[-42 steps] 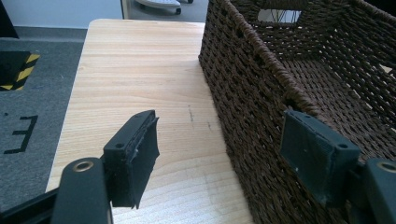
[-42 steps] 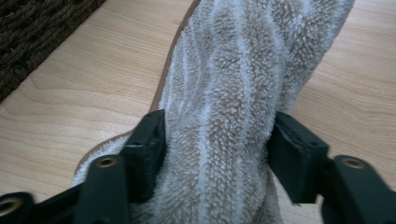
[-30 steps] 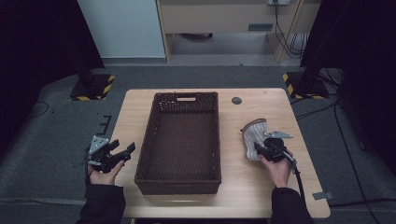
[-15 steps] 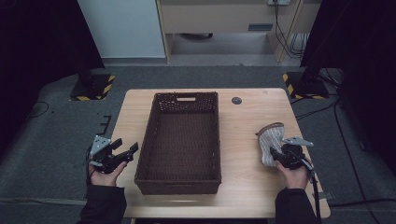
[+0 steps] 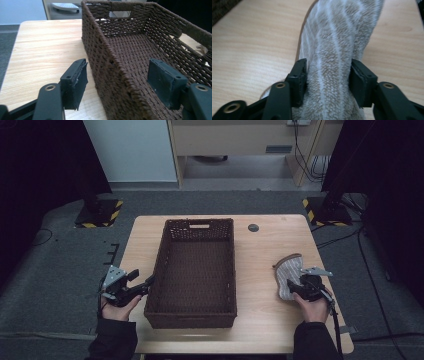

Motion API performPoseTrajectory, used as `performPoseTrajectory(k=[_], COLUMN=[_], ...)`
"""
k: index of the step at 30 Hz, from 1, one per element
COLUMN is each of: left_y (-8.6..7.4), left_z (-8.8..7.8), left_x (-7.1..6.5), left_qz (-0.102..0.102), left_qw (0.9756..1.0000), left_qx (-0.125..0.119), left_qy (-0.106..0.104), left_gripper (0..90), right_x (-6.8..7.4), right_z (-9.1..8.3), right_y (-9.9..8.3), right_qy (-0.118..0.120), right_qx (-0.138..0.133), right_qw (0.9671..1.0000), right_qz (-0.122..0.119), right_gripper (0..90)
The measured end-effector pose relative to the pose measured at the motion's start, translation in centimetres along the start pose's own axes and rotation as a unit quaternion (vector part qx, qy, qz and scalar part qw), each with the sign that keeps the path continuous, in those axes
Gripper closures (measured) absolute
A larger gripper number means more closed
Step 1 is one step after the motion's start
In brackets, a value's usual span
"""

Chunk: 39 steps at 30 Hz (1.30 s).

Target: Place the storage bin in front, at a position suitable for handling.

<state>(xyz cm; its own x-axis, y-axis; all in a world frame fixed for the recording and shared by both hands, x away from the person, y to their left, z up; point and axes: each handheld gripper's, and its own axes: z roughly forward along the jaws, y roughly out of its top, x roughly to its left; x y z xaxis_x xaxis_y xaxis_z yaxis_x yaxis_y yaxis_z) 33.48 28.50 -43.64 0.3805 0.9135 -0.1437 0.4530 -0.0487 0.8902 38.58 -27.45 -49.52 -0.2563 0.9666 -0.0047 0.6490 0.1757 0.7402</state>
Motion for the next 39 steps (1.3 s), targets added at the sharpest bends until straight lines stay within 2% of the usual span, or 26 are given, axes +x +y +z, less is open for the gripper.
performPoseTrajectory(k=[4, 5, 8, 11, 16, 18, 20, 21, 23, 24, 25, 27, 28, 30, 32, 34, 39], left_y=[0.0, 0.0, -0.1, -0.1, -0.2, -0.2, -0.2, -0.2, -0.2, -0.2, -0.2, -0.3, -0.3, -0.4, -0.4, -0.4, -0.4], left_z=[0.3, 0.5, 0.8, 1.0, 1.3, 1.4, 1.4, 1.5, 1.5, 1.6, 1.6, 1.8, 1.8, 2.0, 2.0, 2.0, 2.1], left_x=[-0.5, -0.7, -0.9, -0.9, -0.9, -0.9, -1.0, -1.0, -1.1, -1.2, -1.2, -1.2, -1.2, -1.2, -1.2, -1.2, -1.3], left_qz=[0.011, 0.020, 0.030, 0.031, 0.032, 0.033, 0.034, 0.035, 0.039, 0.042, 0.042, 0.045, 0.045, 0.047, 0.044, 0.045, 0.042], left_qw=[0.9999, 0.9998, 0.9995, 0.9994, 0.9993, 0.9992, 0.9991, 0.9991, 0.9989, 0.9986, 0.9986, 0.9983, 0.9983, 0.9980, 0.9981, 0.9979, 0.9980], left_qx=[0.004, 0.007, 0.012, 0.015, 0.020, 0.021, 0.023, 0.023, 0.025, 0.030, 0.030, 0.035, 0.035, 0.041, 0.043, 0.047, 0.047], left_qy=[-0.001, -0.001, 0.002, 0.002, 0.005, 0.004, 0.006, 0.006, 0.010, 0.011, 0.011, 0.012, 0.012, 0.012, 0.010, 0.007, 0.006], left_gripper=[32.8, 33.6, 35.5, 36.9, 41.3, 42.4, 44.6, 47.1, 48.7, 51.6, 53.0, 55.0, 55.9, 57.3, 58.7, 63.5, 65.4], right_x=[0.1, 0.2, 0.6, 1.5, 3.5, 3.9, 5.0, 6.0, 6.5, 7.5, 7.5, 8.8, 8.8, 10.1, 10.5, 11.6, 12.6], right_z=[-0.8, -1.5, -2.5, -3.5, -4.7, -4.8, -5.0, -5.1, -5.2, -5.1, -5.1, -4.9, -4.9, -4.5, -4.4, -4.0, -3.5], right_y=[0.5, 0.9, 1.7, 2.5, 4.0, 4.2, 4.6, 5.0, 5.2, 5.6, 5.6, 5.9, 5.9, 6.2, 6.3, 6.3, 6.2], right_qy=[0.003, 0.003, 0.013, 0.031, 0.065, 0.072, 0.092, 0.107, 0.116, 0.131, 0.131, 0.150, 0.150, 0.162, 0.165, 0.175, 0.184], right_qx=[-0.034, -0.056, -0.084, -0.108, -0.135, -0.136, -0.140, -0.145, -0.144, -0.146, -0.146, -0.145, -0.145, -0.143, -0.142, -0.136, -0.128], right_qw=[0.9994, 0.9984, 0.9964, 0.9937, 0.9887, 0.9879, 0.9858, 0.9834, 0.9825, 0.9802, 0.9802, 0.9774, 0.9774, 0.9755, 0.9750, 0.9739, 0.9728], right_qz=[0.006, 0.006, 0.006, 0.007, -0.007, -0.011, -0.016, -0.023, -0.023, -0.029, -0.029, -0.035, -0.035, -0.042, -0.046, -0.052, -0.059], right_gripper=[42.7, 40.0, 38.3, 37.2, 35.6, 35.4, 35.2, 35.1, 35.0, 34.9, 34.9, 34.6, 34.6, 34.2, 34.1, 34.1, 34.1])
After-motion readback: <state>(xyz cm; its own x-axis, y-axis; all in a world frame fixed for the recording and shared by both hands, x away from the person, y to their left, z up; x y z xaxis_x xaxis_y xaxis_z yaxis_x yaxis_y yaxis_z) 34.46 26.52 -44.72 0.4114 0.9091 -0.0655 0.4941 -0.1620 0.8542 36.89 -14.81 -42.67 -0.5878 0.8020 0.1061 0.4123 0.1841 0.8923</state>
